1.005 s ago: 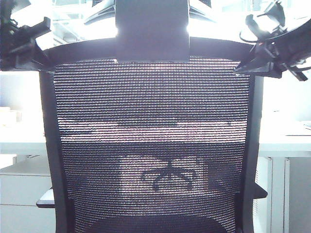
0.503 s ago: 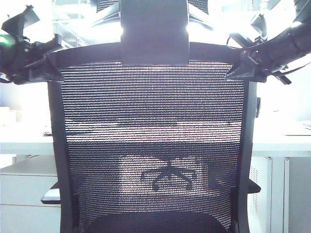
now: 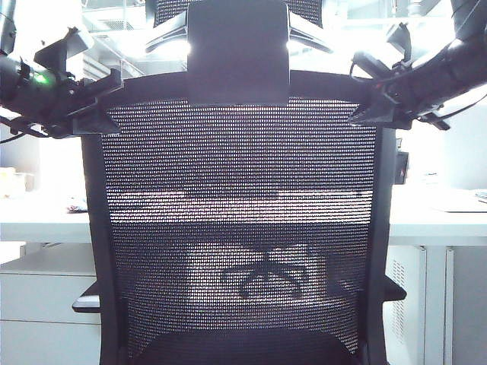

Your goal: Push the black chair under the table.

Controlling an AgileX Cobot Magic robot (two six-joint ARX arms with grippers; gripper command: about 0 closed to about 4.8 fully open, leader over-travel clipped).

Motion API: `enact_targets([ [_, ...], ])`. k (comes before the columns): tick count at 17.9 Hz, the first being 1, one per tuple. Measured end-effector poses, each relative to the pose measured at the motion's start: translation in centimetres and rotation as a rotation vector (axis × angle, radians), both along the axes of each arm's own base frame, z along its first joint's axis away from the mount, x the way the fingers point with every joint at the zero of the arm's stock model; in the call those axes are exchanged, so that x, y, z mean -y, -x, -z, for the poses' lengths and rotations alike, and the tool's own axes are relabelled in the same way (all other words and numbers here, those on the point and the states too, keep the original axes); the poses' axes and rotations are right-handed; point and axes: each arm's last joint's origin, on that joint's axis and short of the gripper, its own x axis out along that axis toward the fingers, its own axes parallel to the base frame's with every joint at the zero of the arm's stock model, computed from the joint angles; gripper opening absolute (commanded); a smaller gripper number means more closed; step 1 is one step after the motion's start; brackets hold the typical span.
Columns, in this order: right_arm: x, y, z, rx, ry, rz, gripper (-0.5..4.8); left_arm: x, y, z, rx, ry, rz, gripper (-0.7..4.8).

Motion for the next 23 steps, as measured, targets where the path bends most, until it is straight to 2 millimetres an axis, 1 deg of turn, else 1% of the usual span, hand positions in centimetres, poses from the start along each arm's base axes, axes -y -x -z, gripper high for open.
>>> enact_targets([
  [3,-0.2,-1.7,0.0,0.007,0.001,0.01,-0.05,0.1,-0.5,0.4,0.023,0.003,0.0,-0.06],
  [6,-0.3,-3.0,-0.2,0.012,0.007,0.021,-0.05,0.2,-1.2,0.8,0.023,0.003,-0.003,-0.06],
  [8,-0.3,-3.7,-0.2,0.015,0.007,0.025,-0.05,0.3,-2.1,0.8,0.023,0.003,-0.002,-0.06],
  [10,-0.4,-4.0,-0.1,0.019,0.01,0.028,-0.05,0.5,-3.4,0.5,0.028,0.005,0.003,-0.06],
  [14,-0.6,-4.9,0.6,0.056,0.009,0.026,-0.06,0.9,-5.7,0.3,0.036,-0.006,0.018,-0.06],
  [16,-1.0,-6.2,0.8,0.061,0.008,0.016,-0.05,1.0,-6.2,0.5,0.042,-0.017,0.022,-0.06],
  [18,-1.1,-7.5,0.5,0.063,0.008,0.021,-0.05,1.0,-6.5,0.7,0.05,-0.025,0.024,-0.06],
  [20,-1.1,-8.1,0.2,0.06,0.01,0.028,-0.06,0.4,-6.7,0.8,0.048,-0.022,0.031,-0.06],
  [23,-1.4,-8.6,0.1,0.051,0.021,0.011,-0.05,-1.9,-7.0,0.9,0.042,-0.003,0.027,-0.06],
])
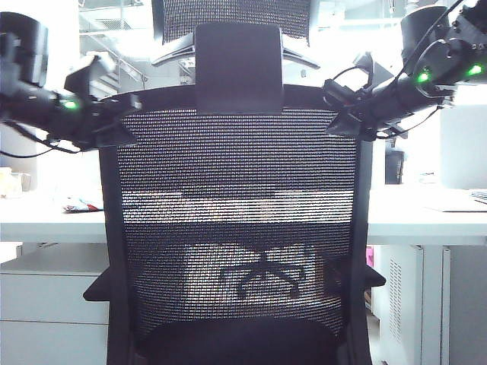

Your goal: Push the black chair under the table.

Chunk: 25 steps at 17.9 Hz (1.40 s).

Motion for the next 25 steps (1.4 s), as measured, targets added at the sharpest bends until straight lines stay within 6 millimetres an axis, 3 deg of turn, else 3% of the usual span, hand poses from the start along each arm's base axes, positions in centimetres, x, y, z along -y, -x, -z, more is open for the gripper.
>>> enact_targets([
  [4,-0.3,-1.4,0.0,0.008,0.001,0.0,-0.06,-0.8,-1.1,-0.7,-0.035,0.024,0.052,-0.06],
  [8,-0.3,-1.5,0.0,0.008,0.002,0.003,-0.05,-0.8,-1.4,-1.0,-0.053,0.035,0.059,-0.06],
  [11,-0.3,-1.9,0.1,0.014,0.002,0.002,-0.05,-0.7,-1.6,-0.9,-0.049,0.036,0.06,-0.06],
  [18,-0.4,-2.5,0.1,0.014,0.006,0.017,-0.05,0.3,-4.9,0.0,-0.006,0.037,0.095,-0.06],
  [25,-1.0,-3.8,0.4,0.027,0.003,-0.009,-0.05,0.0,-5.6,-0.2,0.008,-0.011,0.028,-0.06],
])
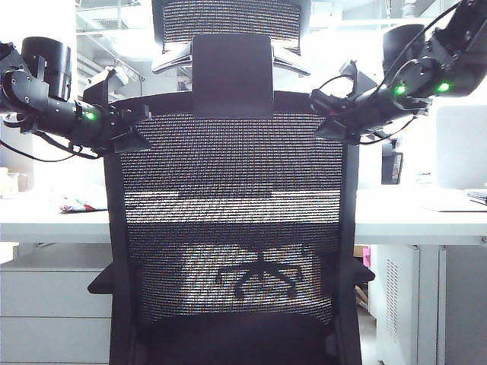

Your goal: Push the black chair under the table.

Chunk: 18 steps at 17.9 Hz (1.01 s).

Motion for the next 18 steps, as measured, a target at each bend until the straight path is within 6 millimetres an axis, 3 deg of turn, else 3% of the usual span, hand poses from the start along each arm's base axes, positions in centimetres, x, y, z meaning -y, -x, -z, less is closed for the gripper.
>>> enact_targets([
  [10,-0.7,-0.7,0.1,0.009,0.029,-0.035,-0.05,-1.4,-2.9,-0.3,0.0,-0.019,-0.035,-0.06],
  [14,-1.4,-2.2,-0.1,-0.009,0.026,-0.101,-0.05,-2.1,-4.6,-0.4,-0.004,-0.021,-0.068,-0.06],
  [18,-2.2,-3.1,0.0,-0.006,0.023,-0.14,-0.05,-3.0,-5.0,-0.6,-0.005,-0.024,-0.113,-0.06],
])
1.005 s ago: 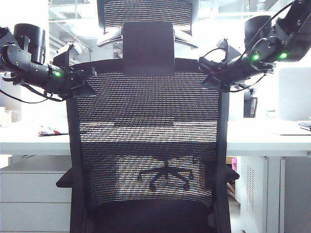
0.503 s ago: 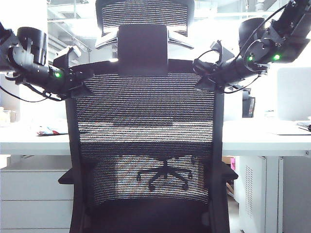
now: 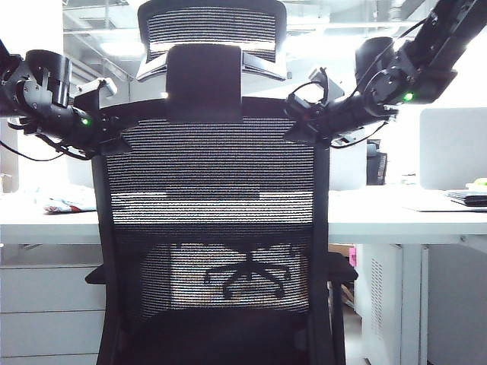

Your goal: Push the black chair under the table.

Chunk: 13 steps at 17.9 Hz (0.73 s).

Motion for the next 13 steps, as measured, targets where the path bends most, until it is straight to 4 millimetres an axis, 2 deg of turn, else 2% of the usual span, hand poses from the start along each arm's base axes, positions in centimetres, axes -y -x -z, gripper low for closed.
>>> enact_targets([
  [3,0.0,0.0,0.0,-0.002,0.0,-0.002,-0.05,0.0,0.0,0.0,-0.006,0.001,-0.001,-0.06],
  [7,0.3,-0.1,-0.1,-0.029,-0.033,-0.056,-0.06,-0.4,0.2,0.0,-0.056,0.063,0.108,-0.06],
  [10,0.5,0.2,-0.4,-0.075,-0.039,-0.07,-0.06,-1.0,0.5,-0.1,-0.087,0.119,0.287,-0.06],
  [13,1.2,0.8,-1.3,-0.136,-0.036,-0.088,-0.05,-0.6,1.4,-1.3,-0.095,0.189,0.594,-0.06],
])
